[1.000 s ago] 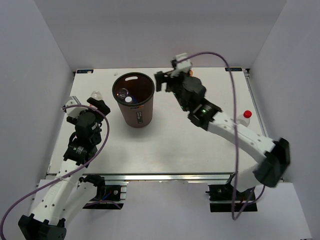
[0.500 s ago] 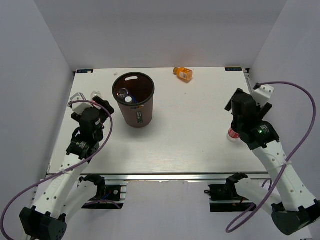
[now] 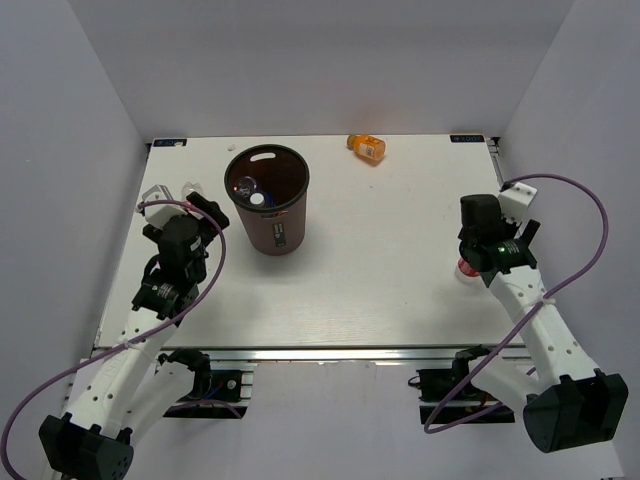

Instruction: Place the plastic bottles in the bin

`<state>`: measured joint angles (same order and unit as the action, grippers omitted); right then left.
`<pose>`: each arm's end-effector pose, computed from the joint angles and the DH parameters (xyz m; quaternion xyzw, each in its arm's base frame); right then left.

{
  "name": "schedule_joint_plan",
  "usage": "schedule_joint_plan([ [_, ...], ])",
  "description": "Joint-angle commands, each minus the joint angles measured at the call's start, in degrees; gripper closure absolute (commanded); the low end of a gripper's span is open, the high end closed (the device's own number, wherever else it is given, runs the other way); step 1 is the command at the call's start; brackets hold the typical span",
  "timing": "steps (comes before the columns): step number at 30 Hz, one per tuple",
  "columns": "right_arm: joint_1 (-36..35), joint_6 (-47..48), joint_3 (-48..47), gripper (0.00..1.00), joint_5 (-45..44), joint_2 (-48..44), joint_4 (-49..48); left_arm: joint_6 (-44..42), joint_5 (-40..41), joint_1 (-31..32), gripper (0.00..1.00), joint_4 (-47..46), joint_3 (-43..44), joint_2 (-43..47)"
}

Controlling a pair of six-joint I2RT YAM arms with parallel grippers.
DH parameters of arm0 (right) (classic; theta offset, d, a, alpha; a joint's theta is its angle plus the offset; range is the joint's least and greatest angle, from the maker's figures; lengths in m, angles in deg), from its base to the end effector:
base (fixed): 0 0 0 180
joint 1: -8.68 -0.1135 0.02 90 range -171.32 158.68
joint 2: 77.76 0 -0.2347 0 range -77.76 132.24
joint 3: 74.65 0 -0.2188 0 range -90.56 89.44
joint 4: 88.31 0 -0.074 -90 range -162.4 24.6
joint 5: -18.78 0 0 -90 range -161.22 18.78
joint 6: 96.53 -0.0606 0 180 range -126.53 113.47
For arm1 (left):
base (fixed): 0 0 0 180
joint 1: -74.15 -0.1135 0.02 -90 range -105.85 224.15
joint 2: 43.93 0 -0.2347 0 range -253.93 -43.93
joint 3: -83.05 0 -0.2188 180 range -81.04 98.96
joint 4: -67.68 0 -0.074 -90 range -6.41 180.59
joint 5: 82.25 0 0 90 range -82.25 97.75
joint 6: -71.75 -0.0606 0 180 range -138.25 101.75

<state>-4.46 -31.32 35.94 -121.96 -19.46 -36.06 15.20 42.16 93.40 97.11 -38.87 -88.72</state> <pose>0.2015 -0.0011 0.2814 0.2598 0.8004 -0.2475 0.4802 0.1864 -0.0288 0.2947 -0.2707 0.7358 -0.0429 0.6193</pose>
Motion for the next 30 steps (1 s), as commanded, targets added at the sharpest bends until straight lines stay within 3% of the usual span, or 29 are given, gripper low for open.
schedule_joint_plan([
  [1,1.5,7.2,4.4,0.11,2.8,-1.2,-15.0,-0.4,-1.3,-0.1,0.02,-0.2,2.2,0.0],
  [7,3.1,10.5,8.4,0.11,6.9,-0.9,-24.5,0.1,-3.0,-0.1,0.02,-0.7,2.2,-0.5],
  [22,6.1,12.5,13.3,0.12,7.0,-1.1,-39.0,0.1,-2.3,-0.1,0.02,-0.9,1.8,-1.0],
  [24,6.2,12.9,13.5,0.17,6.2,-1.1,-39.8,0.0,-2.3,-0.1,0.02,-1.0,1.7,-1.5],
  [27,6.3,13.8,13.7,0.32,4.5,-1.4,-40.5,0.0,-2.2,-0.1,0.02,-1.1,1.9,-2.3],
  [30,6.4,15.2,13.6,0.58,5.3,-2.7,-40.5,-0.1,-2.1,-0.1,0.02,-1.2,1.9,-2.8],
])
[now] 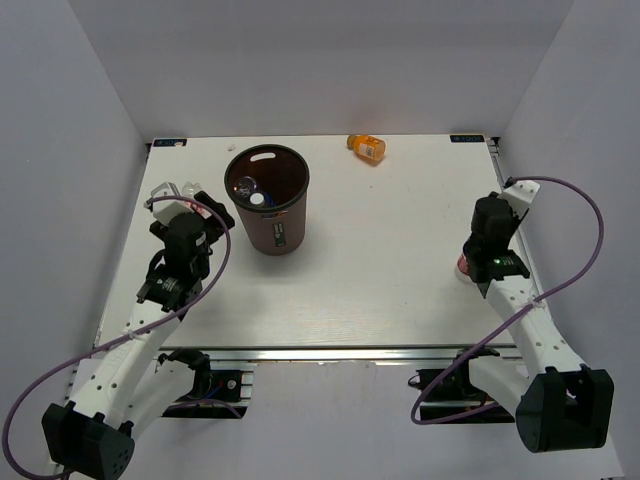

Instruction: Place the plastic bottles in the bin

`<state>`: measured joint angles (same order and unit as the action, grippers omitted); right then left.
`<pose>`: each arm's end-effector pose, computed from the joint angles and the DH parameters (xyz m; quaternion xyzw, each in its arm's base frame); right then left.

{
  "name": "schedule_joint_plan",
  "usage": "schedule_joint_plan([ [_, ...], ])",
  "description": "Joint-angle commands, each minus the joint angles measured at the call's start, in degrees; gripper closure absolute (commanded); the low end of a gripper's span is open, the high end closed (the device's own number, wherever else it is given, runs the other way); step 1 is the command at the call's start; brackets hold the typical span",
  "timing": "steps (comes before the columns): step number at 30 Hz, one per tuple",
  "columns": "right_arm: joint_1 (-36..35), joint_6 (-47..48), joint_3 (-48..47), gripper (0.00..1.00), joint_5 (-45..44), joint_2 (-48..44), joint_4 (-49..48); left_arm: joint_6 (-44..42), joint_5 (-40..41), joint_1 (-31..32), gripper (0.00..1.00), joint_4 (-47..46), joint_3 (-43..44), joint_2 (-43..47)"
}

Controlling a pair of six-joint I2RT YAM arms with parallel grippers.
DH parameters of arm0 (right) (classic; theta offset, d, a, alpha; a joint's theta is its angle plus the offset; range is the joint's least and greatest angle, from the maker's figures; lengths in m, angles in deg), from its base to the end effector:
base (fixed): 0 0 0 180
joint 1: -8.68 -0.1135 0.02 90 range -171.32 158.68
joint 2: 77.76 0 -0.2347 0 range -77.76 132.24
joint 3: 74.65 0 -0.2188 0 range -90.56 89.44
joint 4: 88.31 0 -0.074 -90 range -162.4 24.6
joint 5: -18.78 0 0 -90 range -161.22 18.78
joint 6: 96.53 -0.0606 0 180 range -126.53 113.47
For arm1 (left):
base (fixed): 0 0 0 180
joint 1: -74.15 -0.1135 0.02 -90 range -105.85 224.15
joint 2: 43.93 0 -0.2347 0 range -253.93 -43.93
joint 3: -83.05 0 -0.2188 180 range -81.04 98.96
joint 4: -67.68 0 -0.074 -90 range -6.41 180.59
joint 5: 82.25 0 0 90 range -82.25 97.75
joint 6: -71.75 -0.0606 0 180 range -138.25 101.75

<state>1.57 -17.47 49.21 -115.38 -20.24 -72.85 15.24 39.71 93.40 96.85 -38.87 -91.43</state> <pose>0.2286 -0.0140 0.2722 0.2488 0.7362 -0.2115 0.5928 0.1950 -0.0341 0.2867 -0.2562 0.7547 -0.0489 0.6020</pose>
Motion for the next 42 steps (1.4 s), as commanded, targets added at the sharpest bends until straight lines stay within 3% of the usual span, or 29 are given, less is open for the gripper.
schedule_joint_plan([
  [1,0.3,1.6,-0.2,0.67,0.8,-3.0,-3.5,-0.2,1.2,-0.1,0.02,-0.7,1.9,-0.2],
  [8,0.3,3.3,-4.3,0.93,14.3,-8.6,-4.2,0.6,2.2,-0.1,0.02,-0.2,1.2,0.2],
  [11,0.3,3.1,-9.3,0.97,26.9,-9.0,-4.9,1.8,4.5,-0.1,0.02,0.9,1.8,0.4],
  [12,0.2,2.4,-10.8,0.98,35.7,-8.6,-5.2,2.5,5.6,-0.1,0.02,2.3,2.3,0.4],
  [15,-0.5,-2.0,-16.7,1.0,51.4,-7.0,-8.8,6.7,11.9,-0.1,0.02,7.5,4.0,0.4],
  [17,-2.6,-4.3,-21.4,1.0,57.0,-4.7,-12.2,9.1,15.3,-0.1,0.02,11.0,5.2,0.5],
  [20,-6.2,-6.4,-26.2,1.0,59.3,-1.6,-16.7,10.0,16.1,-0.1,0.02,12.0,5.5,1.4],
  [23,-14.9,-3.5,-33.7,1.0,60.0,6.3,-17.8,9.5,15.8,-0.1,0.02,11.2,4.8,2.7],
  [24,-19.6,-2.7,-37.8,1.0,59.0,8.3,-17.8,9.4,16.2,-0.1,0.02,11.2,4.6,2.9],
  [30,-29.9,3.4,-55.8,1.0,55.4,26.0,-14.1,9.9,18.0,-0.1,0.02,13.9,4.7,3.8],
  [38,-37.3,16.4,-76.2,1.0,46.5,45.9,-3.6,8.9,17.3,-0.1,0.02,11.9,3.2,5.1],
  [42,-37.8,16.0,-77.5,1.0,48.2,48.6,-0.6,8.5,17.0,-0.1,0.02,11.6,3.3,4.4],
])
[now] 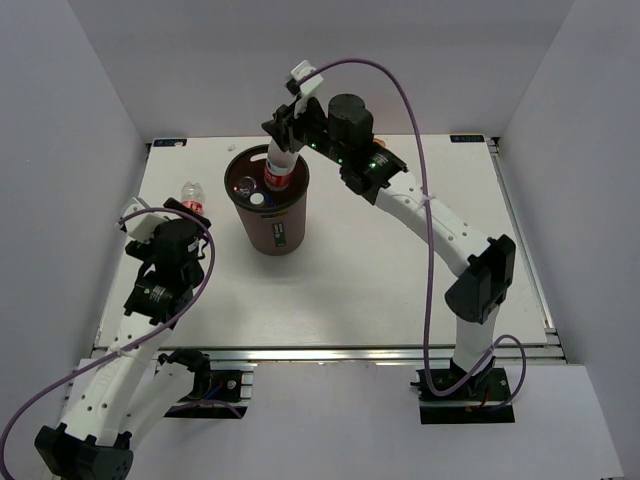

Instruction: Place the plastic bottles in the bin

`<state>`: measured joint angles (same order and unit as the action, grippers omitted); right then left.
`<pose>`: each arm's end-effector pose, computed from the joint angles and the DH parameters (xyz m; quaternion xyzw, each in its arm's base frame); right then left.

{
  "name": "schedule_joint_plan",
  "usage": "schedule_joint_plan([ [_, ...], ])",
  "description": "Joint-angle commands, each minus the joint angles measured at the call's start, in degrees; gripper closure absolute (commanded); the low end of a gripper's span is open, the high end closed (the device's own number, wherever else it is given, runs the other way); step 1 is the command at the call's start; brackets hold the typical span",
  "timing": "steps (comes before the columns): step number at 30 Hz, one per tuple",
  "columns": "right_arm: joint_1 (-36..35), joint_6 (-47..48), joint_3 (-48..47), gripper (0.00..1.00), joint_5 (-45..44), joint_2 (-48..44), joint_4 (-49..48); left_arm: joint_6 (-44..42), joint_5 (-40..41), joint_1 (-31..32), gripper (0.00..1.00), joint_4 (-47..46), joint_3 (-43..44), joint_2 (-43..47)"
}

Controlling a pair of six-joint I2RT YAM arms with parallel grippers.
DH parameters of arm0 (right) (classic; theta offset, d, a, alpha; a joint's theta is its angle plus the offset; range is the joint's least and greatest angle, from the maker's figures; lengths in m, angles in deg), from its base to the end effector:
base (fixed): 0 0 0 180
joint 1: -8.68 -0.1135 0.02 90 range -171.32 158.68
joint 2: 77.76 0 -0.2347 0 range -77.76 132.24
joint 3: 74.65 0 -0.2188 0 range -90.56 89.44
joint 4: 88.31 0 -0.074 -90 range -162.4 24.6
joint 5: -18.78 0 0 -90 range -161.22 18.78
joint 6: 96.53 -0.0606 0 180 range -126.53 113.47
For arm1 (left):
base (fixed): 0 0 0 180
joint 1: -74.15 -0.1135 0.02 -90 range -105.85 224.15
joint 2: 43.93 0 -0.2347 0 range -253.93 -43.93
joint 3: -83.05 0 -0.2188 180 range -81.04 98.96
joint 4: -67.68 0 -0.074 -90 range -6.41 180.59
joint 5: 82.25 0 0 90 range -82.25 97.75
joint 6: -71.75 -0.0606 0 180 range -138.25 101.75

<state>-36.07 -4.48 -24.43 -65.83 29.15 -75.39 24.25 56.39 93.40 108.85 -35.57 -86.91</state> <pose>0.2958 0.3013 0.4463 -0.2882 0.5753 0.3066 0.7014 0.1671 -0.0102 0.2984 -0.3762 0.6974 0.0355 0.6090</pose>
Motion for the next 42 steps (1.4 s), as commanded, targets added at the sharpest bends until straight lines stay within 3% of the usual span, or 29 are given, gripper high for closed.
schedule_joint_plan([
  [1,-0.3,3.1,-3.7,1.0,-1.3,-0.3,2.6,-0.5,0.2,-0.1,0.02,-0.5,0.0,-0.1],
  [5,-1.0,3.1,-0.9,1.0,-0.6,1.2,5.8,-0.6,-0.3,-0.1,0.02,-0.6,0.0,-0.7],
  [11,-1.0,1.0,8.6,1.0,2.2,2.2,2.6,-0.6,-0.8,0.0,0.02,-0.6,0.1,-1.1],
  [16,-1.1,0.9,12.1,0.9,4.4,5.1,-0.4,-0.5,-1.1,-0.1,0.02,-0.5,0.3,-1.4],
  [17,-1.3,1.2,11.8,0.79,3.6,6.5,-0.3,-0.4,-1.2,-0.1,0.02,-0.4,0.3,-1.5],
  [18,-1.2,1.6,11.4,0.34,3.4,6.9,0.0,-0.4,-1.2,0.0,0.02,-0.4,0.4,-1.6],
  [19,-1.2,1.7,11.0,0.14,3.0,7.5,0.6,-0.4,-1.2,-0.1,0.02,-0.3,0.5,-1.7],
  [20,-1.2,1.7,10.6,0.11,2.4,7.4,0.7,-0.4,-1.2,0.0,0.02,-0.3,0.5,-1.7],
  [27,-1.3,2.1,10.3,0.11,4.1,2.5,0.0,-0.1,-1.1,-0.1,0.02,-0.4,1.8,-3.9],
  [32,-1.2,0.2,11.4,0.11,4.3,-4.7,-2.0,-2.6,-3.2,-1.5,0.02,-0.3,5.6,-10.7],
  [35,-1.2,-0.6,13.1,0.11,1.4,-9.7,-3.8,-5.9,-13.4,-8.1,0.02,-2.4,7.4,-15.2],
  [36,-1.2,-0.6,14.0,0.11,0.6,-11.0,-4.6,-8.6,-20.5,-10.4,0.02,-3.7,7.4,-16.3],
  [42,-0.4,-0.9,27.0,0.11,-7.2,-23.9,-8.1,-24.8,-35.1,-19.1,0.02,-14.0,12.4,-30.0],
])
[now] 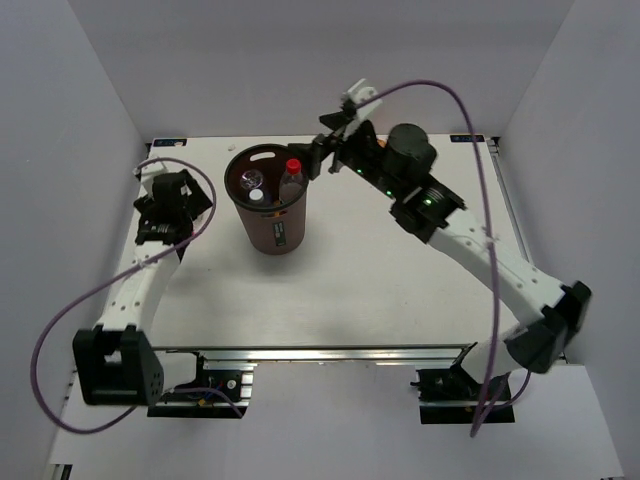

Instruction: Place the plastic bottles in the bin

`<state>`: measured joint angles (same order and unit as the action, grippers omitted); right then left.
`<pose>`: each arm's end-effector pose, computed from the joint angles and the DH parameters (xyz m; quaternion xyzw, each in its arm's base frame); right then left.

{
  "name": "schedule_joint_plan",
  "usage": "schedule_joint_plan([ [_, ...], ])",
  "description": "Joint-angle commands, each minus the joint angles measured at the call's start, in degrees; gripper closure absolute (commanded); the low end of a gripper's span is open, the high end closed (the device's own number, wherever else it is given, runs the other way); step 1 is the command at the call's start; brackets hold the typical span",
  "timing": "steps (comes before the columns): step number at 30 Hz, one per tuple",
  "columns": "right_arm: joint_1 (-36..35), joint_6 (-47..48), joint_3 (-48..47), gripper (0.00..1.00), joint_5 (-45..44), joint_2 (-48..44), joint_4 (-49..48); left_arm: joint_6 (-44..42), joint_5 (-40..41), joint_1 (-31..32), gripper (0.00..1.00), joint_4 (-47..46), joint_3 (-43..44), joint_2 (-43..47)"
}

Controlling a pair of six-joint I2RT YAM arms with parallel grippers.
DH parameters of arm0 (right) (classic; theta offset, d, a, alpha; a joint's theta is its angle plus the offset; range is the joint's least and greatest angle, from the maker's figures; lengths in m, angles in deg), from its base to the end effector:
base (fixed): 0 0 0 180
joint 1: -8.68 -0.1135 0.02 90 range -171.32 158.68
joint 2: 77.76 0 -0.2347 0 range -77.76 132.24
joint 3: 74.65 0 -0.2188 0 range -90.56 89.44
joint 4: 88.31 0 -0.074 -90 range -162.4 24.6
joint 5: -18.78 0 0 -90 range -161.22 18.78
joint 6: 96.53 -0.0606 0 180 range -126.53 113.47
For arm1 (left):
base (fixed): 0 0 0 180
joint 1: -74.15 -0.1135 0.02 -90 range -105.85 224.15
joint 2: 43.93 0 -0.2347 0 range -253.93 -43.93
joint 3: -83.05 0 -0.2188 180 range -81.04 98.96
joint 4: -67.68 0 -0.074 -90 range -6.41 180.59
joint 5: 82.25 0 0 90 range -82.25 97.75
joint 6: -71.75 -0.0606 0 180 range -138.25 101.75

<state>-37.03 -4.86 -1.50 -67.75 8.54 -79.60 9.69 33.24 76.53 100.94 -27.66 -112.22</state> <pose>0.2357 0.2469 0.4521 -0.2747 0.5676 0.3086 0.7122 0.2616 0.0152 0.2667 -0.2928 0.8094 0.0633 0.5051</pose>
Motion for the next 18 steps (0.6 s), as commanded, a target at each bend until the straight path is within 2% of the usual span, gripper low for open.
schedule_joint_plan([
  [1,0.9,-0.9,7.0,0.11,-5.7,-5.8,-3.6,-11.4,-17.0,-5.6,0.02,-6.7,5.9,-6.7],
  [5,4.2,-4.5,16.1,0.11,-7.3,-12.1,-4.9,-16.2,-24.3,-10.5,0.02,-9.3,11.6,-16.9],
  [10,6.4,-4.9,24.9,0.11,-8.4,-19.1,-4.9,-21.3,-35.2,-15.0,0.02,-13.3,13.4,-26.9],
  [15,7.2,-4.1,28.4,0.1,-8.2,-21.2,-3.3,-24.0,-39.5,-14.9,0.02,-15.3,16.7,-34.9],
  [18,7.8,-4.0,28.5,0.11,-8.4,-21.2,-1.3,-23.9,-38.3,-15.0,0.02,-13.7,21.7,-41.3],
])
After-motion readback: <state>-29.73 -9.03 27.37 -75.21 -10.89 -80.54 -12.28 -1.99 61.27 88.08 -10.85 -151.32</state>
